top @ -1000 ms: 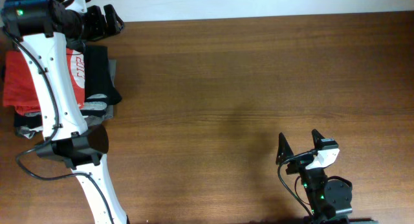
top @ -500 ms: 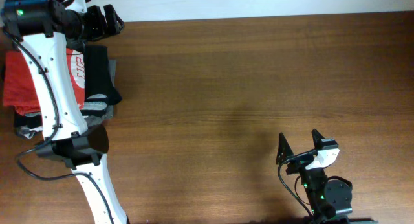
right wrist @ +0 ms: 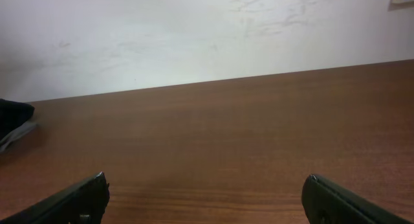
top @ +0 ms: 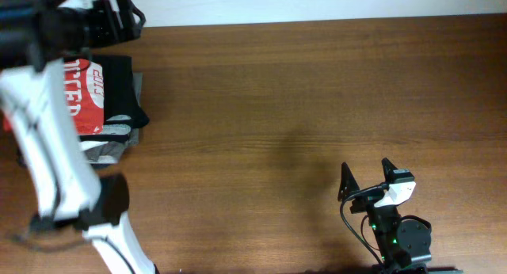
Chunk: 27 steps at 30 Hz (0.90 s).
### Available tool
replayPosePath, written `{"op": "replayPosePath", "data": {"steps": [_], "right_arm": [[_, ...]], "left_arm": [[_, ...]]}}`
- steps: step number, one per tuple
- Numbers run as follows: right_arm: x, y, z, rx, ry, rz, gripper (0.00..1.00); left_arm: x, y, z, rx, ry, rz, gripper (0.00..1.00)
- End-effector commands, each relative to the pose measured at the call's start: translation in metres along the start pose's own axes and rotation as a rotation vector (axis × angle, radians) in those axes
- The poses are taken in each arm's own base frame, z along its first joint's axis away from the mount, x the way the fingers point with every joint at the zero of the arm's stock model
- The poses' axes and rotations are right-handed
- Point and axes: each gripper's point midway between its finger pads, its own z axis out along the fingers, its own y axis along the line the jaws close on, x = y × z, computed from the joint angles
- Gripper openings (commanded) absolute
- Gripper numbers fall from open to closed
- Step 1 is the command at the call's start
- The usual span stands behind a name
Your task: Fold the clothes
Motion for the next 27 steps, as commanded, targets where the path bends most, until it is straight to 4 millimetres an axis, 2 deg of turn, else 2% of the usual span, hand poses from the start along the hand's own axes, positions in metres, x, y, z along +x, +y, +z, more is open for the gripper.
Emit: {"op": "replayPosePath", "data": {"steps": [1, 2, 6, 9, 12, 14, 16, 19, 21, 27], "right_arm": [[0.002, 0.000, 0.000, 0.003, 0.002, -0.007, 0.99], [0.002, 0.000, 0.000, 0.003, 0.002, -0.007, 0.99], [0.002, 0.000, 0.000, 0.003, 0.002, -0.007, 0.99], [0.002, 0.000, 0.000, 0.003, 0.001, -0.007, 0.99], [0.002, 0.000, 0.000, 0.003, 0.001, -0.007, 0.99], [0.002, 0.000, 0.000, 0.003, 0.002, -0.007, 0.99], [0.002, 0.000, 0.000, 0.003, 0.002, -0.007, 0.99], [0.002, 0.000, 0.000, 0.003, 0.001, -0.007, 0.99], [0.002, 0.000, 0.000, 0.003, 0.002, -0.007, 0.99], [0.002, 0.000, 0.000, 0.003, 0.002, -0.007, 0.99]], "left_arm": [[-0.007, -0.035, -0.093, 0.026, -0.188, 0.075, 0.99], [-0.005, -0.042, -0.113, 0.030, -0.228, 0.088, 0.99], [0.010, -0.061, -0.170, 0.041, -0.317, 0.121, 0.99], [0.035, -0.073, -0.201, 0.055, -0.333, 0.135, 0.99], [0.066, -0.079, -0.216, 0.072, -0.303, 0.138, 0.99], [0.091, -0.076, -0.219, 0.059, -0.263, 0.131, 0.99], [0.114, -0.062, -0.217, -0.002, -0.225, 0.109, 0.99], [0.149, -0.041, -0.209, -0.085, -0.172, 0.084, 0.99], [0.165, -0.032, -0.200, -0.111, -0.163, 0.079, 0.99], [0.185, -0.013, -0.153, -0.099, -0.273, 0.104, 0.99]]}}
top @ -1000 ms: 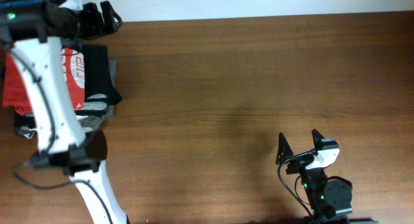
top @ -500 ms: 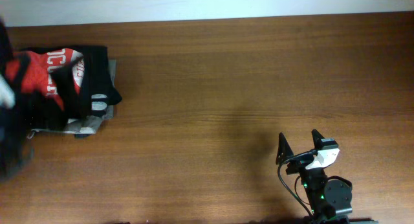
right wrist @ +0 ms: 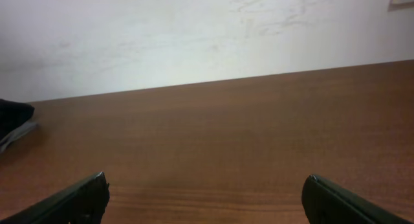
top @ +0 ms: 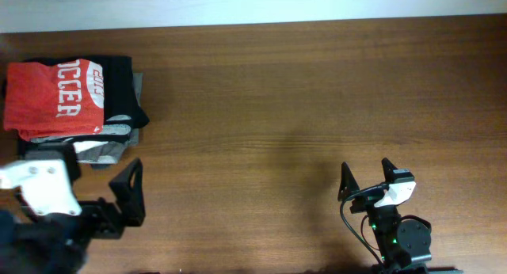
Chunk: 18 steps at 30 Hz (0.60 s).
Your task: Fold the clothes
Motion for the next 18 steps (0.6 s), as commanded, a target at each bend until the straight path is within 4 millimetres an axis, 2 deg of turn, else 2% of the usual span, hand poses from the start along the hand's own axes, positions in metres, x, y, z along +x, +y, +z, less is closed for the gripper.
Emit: {"op": "replayPosePath", "data": {"steps": [1, 4, 7, 13, 18], "right_arm": [[0.002, 0.000, 0.000, 0.003, 0.001, -0.007, 0.99], [0.002, 0.000, 0.000, 0.003, 0.001, -0.007, 0.99], [0.002, 0.000, 0.000, 0.003, 0.001, -0.006, 0.99], [0.002, 0.000, 0.000, 0.003, 0.001, -0.006, 0.99], [0.002, 0.000, 0.000, 0.003, 0.001, -0.007, 0.99]], "left_arm": [[0.028, 0.011, 0.024, -0.020, -0.017, 0.010, 0.99], [0.047, 0.018, 0.049, -0.011, -0.084, 0.023, 0.99], [0.057, 0.024, 0.073, 0.000, -0.187, 0.041, 0.99], [0.075, 0.031, 0.099, 0.024, -0.394, 0.079, 0.99], [0.099, 0.037, 0.117, 0.032, -0.463, 0.091, 0.99]]}}
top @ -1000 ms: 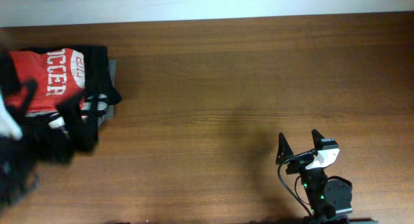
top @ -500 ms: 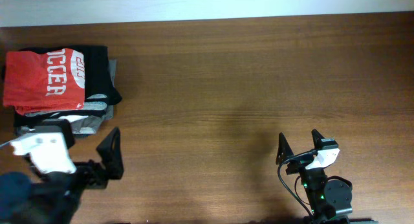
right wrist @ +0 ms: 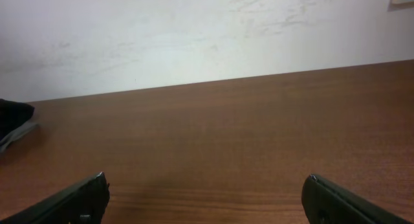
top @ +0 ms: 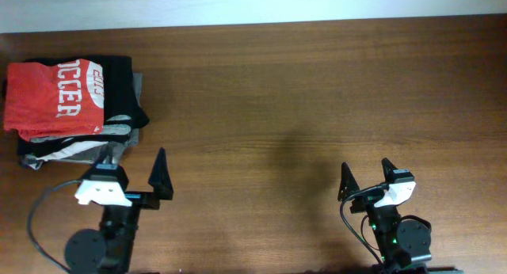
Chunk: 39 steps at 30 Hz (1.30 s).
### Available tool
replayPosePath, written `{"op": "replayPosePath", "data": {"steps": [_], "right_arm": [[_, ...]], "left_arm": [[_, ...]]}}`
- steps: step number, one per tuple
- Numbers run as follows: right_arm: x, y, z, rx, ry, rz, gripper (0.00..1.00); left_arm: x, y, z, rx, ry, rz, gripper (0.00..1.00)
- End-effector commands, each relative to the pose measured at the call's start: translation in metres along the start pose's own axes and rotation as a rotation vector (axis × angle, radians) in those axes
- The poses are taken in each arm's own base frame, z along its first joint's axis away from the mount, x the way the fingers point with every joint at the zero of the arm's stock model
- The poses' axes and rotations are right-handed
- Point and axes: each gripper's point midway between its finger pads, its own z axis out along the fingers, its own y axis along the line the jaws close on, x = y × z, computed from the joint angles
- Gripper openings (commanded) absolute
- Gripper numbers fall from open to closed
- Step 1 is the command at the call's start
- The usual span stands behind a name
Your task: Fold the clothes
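A stack of folded clothes lies at the table's far left. On top is a red shirt point(top: 49, 100) with white lettering, over a black garment point(top: 124, 88) and grey-white pieces point(top: 99, 150). My left gripper point(top: 132, 168) stands open just in front of the stack, holding nothing. One of its fingers point(top: 162, 174) points toward the back. My right gripper point(top: 367, 176) is open and empty near the front right; in the right wrist view its fingertips point(right wrist: 96, 187) stay wide apart over bare wood. The stack's corner point(right wrist: 13, 119) shows at that view's left edge.
The brown wooden table point(top: 301, 92) runs to a white wall point(right wrist: 207, 36) at the back. Both arm bases sit at the front edge, the left one point(top: 99, 246) with a black cable, the right one point(top: 400, 238) with a green light.
My left arm has moved from the front-left corner, where it was blurred and low, to an upright stance in front of the stack. The clothes and my right arm are unchanged.
At first my left arm stretched over the stack, with its gripper at the back-left edge past the red shirt. Then it was off the stack at the front left, leaving the folded pile uncovered. Now it stands open before the pile. My right gripper stayed open throughout.
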Motion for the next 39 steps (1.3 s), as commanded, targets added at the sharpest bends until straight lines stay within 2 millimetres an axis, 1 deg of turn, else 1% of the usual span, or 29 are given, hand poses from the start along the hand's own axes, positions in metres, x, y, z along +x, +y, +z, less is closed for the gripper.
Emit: {"op": "replayPosePath", "data": {"steps": [1, 7, 11, 17, 21, 27, 30, 33, 35, 39], "right_arm": [[0.002, 0.000, 0.000, 0.003, 0.001, -0.007, 0.99], [0.002, 0.000, 0.000, 0.003, 0.001, -0.007, 0.99], [0.002, 0.000, 0.000, 0.003, 0.001, -0.007, 0.99], [0.002, 0.000, 0.000, 0.003, 0.001, -0.007, 0.99], [0.002, 0.000, 0.000, 0.003, 0.001, -0.007, 0.99], [0.002, 0.000, 0.000, 0.003, 0.001, -0.006, 0.99], [0.002, 0.000, 0.000, 0.003, 0.001, -0.007, 0.99], [0.002, 0.000, 0.000, 0.003, 0.001, -0.007, 0.99], [0.002, 0.000, 0.000, 0.003, 0.001, -0.006, 0.99], [0.002, 0.000, 0.000, 0.003, 0.001, -0.007, 0.99]], "left_arm": [[0.021, 0.003, 0.001, 0.000, -0.019, 0.008, 0.99], [0.058, 0.007, 0.001, -0.005, -0.016, 0.008, 0.99], [0.075, 0.010, 0.000, -0.011, -0.022, 0.009, 0.99], [0.092, 0.013, -0.001, -0.015, -0.036, 0.011, 0.99], [0.098, 0.017, -0.001, -0.036, -0.039, 0.011, 0.99], [0.106, 0.028, -0.002, -0.094, -0.020, 0.007, 0.99], [0.109, 0.036, -0.003, -0.146, -0.008, 0.005, 0.99], [0.119, 0.044, -0.005, -0.199, 0.028, 0.003, 0.99], [0.129, 0.044, -0.006, -0.201, 0.071, 0.010, 0.99], [0.129, 0.042, -0.005, -0.183, 0.074, 0.049, 0.99]]}}
